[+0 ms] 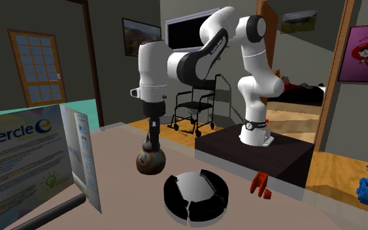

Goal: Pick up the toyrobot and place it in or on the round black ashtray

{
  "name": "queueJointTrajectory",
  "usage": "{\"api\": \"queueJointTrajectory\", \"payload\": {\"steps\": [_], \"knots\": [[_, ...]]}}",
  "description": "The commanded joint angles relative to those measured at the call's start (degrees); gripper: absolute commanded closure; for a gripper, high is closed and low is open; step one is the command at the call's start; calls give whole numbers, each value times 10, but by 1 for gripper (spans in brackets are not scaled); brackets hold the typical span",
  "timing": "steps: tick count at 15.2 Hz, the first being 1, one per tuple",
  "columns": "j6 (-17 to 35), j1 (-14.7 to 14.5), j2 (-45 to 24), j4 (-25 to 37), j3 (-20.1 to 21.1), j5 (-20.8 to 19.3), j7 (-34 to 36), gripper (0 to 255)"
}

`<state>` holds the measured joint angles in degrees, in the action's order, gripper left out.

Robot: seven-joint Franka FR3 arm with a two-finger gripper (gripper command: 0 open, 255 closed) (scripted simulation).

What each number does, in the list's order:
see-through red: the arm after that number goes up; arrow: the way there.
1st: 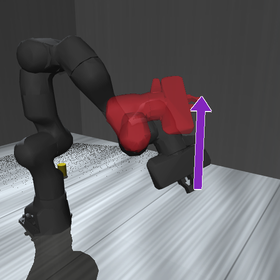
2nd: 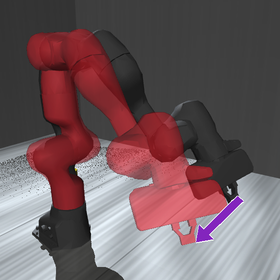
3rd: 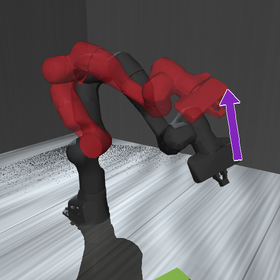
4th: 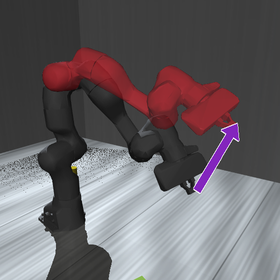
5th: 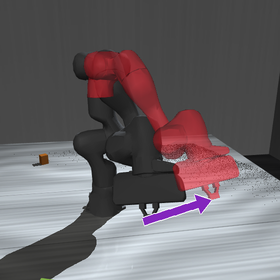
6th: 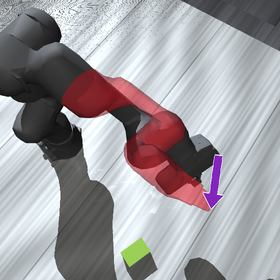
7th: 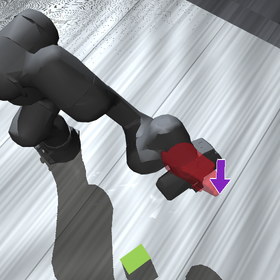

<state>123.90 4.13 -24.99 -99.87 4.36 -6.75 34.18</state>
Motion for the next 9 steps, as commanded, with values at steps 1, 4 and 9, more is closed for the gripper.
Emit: {"api": "queueJointTrajectory", "payload": {"steps": [1,4,9], "knots": [[0,-6,13,-14,3,0,10,255],[18,-27,42,-63,13,-3,44,255],[41,-63,80,-128,31,-6,103,255]]}}
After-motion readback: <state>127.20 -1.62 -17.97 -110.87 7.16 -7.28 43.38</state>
